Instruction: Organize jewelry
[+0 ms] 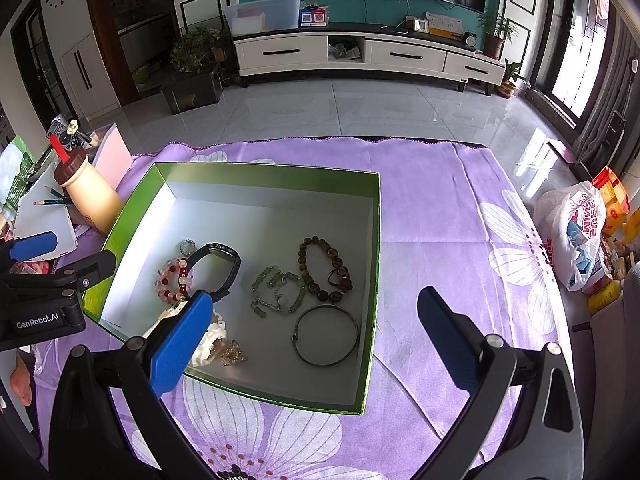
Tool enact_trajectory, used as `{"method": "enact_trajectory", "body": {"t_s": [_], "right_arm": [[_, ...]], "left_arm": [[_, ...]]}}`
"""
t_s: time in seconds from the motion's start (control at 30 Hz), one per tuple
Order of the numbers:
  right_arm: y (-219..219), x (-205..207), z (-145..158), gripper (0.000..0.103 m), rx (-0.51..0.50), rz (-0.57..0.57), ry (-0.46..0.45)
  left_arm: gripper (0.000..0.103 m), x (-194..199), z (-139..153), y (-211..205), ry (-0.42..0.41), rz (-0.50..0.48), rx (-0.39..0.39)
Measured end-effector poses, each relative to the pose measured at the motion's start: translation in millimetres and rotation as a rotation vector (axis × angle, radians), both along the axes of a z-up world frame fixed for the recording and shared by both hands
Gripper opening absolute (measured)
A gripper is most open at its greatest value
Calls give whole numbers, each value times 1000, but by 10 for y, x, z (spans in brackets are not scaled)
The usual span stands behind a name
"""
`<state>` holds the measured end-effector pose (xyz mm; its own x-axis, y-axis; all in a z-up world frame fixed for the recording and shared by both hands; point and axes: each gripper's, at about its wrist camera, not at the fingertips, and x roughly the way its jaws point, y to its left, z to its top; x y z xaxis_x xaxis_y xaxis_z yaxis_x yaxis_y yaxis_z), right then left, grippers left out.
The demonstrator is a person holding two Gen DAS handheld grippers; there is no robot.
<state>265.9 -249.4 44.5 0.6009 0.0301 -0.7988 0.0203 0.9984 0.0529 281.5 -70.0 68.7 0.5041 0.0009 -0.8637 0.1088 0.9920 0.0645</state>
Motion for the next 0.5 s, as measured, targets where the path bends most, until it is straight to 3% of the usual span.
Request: {"method": "enact_trajectory", "body": {"t_s": [0.5], "right_arm": [[-1,-5,17,102,0,-1,-1]], "left_arm": [[101,5,0,12,3,2,-2]]}}
